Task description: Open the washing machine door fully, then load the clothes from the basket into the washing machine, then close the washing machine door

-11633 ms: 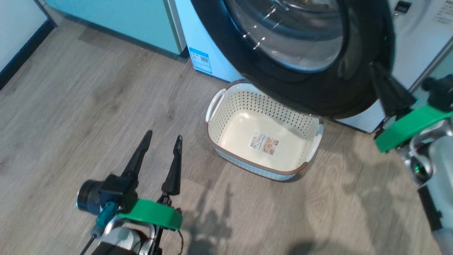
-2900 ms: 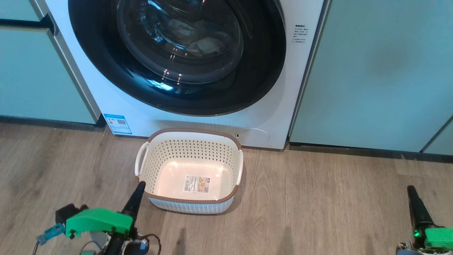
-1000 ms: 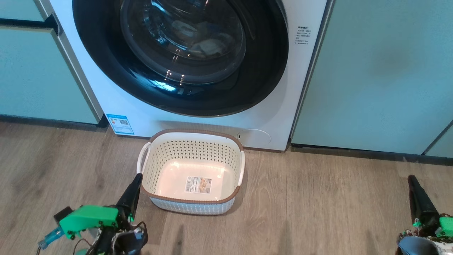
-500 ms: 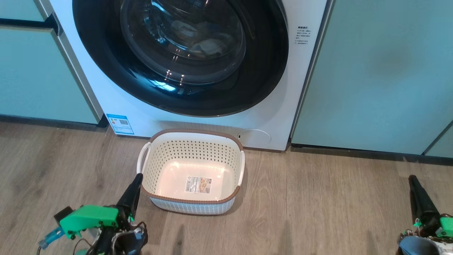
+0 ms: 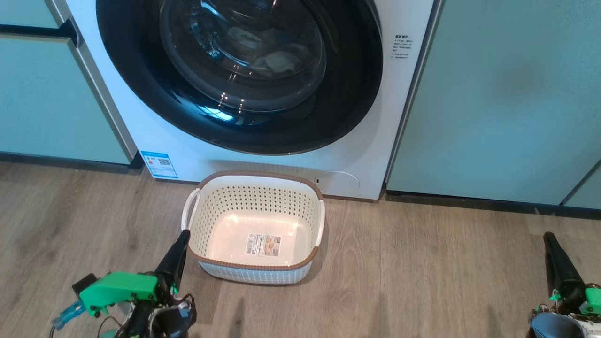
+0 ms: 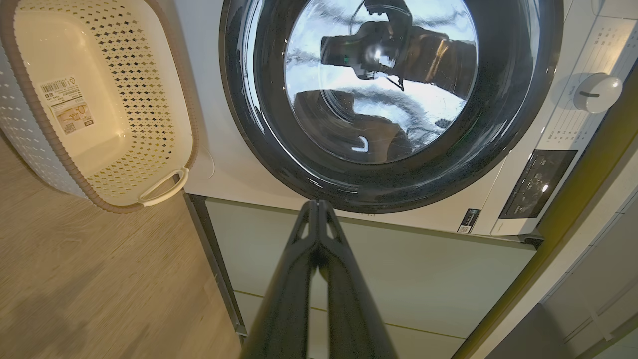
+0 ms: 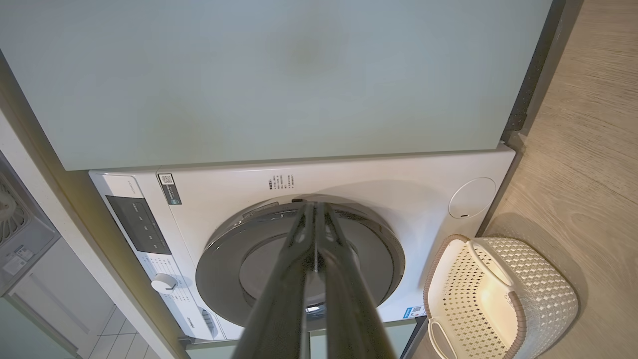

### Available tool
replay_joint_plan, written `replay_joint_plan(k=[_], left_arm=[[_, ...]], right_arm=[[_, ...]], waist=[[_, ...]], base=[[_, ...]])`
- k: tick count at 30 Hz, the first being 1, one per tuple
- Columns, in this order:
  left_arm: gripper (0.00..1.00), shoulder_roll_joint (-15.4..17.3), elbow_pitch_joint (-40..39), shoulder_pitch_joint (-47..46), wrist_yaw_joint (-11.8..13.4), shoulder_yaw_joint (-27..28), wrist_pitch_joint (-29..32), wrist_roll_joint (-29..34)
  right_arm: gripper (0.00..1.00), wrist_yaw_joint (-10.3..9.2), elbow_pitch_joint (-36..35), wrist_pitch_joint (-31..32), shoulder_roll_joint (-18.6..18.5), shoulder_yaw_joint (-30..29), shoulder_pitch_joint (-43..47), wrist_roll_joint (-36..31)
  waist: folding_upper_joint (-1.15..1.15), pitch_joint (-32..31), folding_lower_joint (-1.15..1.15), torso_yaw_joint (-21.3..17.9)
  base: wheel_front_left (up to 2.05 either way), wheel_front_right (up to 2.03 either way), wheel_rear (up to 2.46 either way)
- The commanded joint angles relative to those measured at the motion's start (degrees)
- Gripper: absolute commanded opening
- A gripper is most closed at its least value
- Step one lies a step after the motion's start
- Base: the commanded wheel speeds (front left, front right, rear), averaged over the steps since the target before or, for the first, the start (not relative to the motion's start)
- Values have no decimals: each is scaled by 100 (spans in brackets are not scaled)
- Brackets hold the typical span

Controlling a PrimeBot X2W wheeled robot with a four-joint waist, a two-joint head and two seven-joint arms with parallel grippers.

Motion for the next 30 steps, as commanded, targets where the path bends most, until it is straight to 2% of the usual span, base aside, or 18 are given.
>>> replay_joint_plan(k=[1, 30], left_arm=[[0, 44, -158, -323, -51, 216, 31, 45], [0, 25, -157, -326, -51, 244, 53, 68]], right_arm=[[0, -15, -185, 63, -44, 90, -307, -38], [0, -15, -183, 87, -23, 60, -310, -63]], waist=[[0, 0, 0, 0], [0, 0, 0, 0]], base=[[0, 0, 0], [0, 0, 0]])
